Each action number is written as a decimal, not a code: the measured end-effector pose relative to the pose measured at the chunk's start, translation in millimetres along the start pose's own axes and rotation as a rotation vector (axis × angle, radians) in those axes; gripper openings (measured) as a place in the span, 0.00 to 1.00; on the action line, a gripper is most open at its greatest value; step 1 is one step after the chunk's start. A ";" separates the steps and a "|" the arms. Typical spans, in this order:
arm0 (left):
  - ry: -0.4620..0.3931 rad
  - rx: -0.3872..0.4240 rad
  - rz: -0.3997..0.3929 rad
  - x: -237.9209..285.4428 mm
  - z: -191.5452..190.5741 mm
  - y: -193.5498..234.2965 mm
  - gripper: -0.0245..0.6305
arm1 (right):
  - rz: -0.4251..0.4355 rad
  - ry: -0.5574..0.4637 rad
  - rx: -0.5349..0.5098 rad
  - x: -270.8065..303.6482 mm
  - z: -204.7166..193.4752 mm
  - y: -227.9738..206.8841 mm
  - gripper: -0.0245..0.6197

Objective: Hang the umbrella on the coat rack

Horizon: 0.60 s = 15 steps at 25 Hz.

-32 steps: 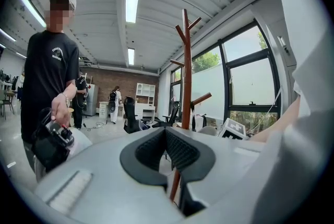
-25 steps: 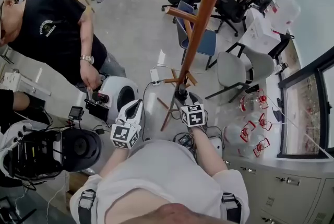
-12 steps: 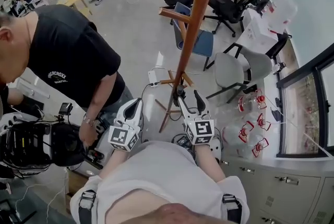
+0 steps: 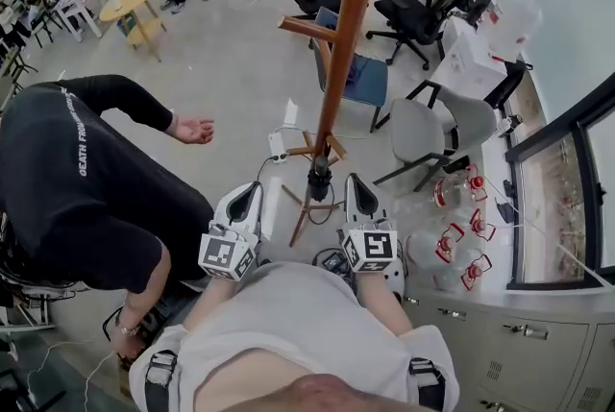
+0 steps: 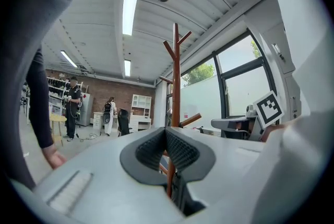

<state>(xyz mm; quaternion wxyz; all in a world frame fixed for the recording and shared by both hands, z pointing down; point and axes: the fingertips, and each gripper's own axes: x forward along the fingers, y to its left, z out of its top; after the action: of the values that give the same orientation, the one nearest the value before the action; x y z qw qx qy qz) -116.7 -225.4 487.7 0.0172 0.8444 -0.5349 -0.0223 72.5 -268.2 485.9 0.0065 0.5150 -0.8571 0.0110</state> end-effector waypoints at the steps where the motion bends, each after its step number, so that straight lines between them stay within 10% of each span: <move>1: 0.000 0.001 0.001 0.1 0.3 -0.6 0.05 | 0.001 0.002 0.002 -0.5 -0.5 -0.4 0.05; 15: -0.010 0.004 0.019 -5.6 1.6 -5.3 0.05 | 0.017 0.013 0.043 -7.1 -5.9 2.5 0.05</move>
<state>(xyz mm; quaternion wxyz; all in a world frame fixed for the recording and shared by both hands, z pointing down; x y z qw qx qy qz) -114.4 -218.1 485.9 0.0128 0.8393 -0.5430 -0.0253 73.6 -260.6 491.6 0.0007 0.5076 -0.8610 0.0327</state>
